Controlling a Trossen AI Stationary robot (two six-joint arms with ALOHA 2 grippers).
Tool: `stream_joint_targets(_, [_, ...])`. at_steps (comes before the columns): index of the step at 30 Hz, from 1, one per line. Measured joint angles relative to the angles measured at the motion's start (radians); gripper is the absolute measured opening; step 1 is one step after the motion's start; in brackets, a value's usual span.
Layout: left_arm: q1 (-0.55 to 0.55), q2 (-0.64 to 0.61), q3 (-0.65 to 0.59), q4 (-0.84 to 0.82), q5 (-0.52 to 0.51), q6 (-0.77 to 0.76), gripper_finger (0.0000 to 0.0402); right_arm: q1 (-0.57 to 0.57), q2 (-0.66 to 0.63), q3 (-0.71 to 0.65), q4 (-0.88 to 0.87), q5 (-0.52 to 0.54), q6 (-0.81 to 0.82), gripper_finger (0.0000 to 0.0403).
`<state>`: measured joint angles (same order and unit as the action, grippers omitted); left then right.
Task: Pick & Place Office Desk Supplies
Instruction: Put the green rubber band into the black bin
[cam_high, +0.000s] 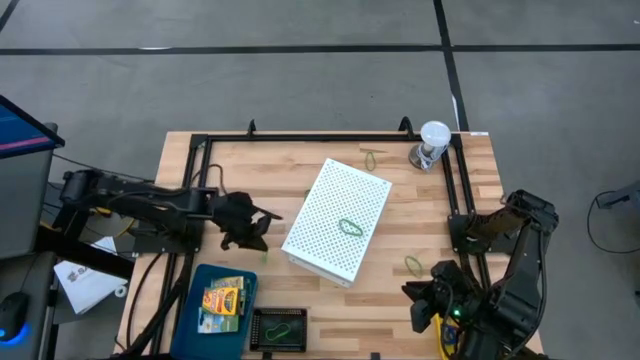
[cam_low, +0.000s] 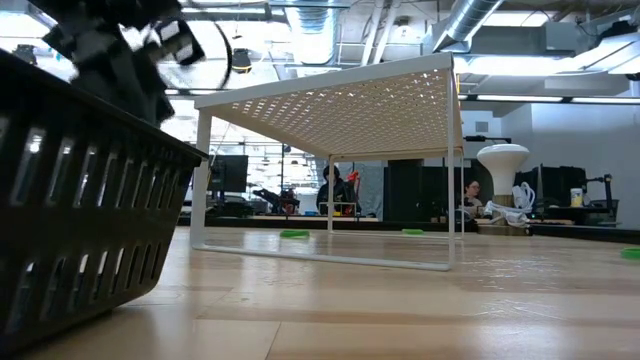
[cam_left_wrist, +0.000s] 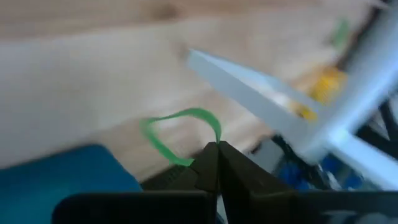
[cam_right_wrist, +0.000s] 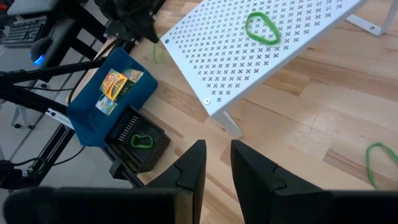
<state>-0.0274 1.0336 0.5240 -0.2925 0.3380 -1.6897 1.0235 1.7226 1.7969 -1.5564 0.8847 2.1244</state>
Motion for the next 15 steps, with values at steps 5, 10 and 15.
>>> stream_joint_targets(5, [-0.083, -0.053, 0.002, 0.114, -0.016, 0.000, 0.0000, -0.019, 0.000, 0.000, -0.003, 0.007, -0.013, 0.0072])
stream_joint_targets(10, [-0.201, -0.047, 0.002, 0.217, -0.047, 0.054, 0.0000, -0.044, 0.000, 0.000, -0.002, 0.008, -0.038, 0.0072])
stream_joint_targets(15, [-0.339, -0.030, 0.002, 0.324, -0.161, 0.090, 0.0000, -0.059, 0.000, 0.000, 0.008, 0.007, -0.057, 0.0072])
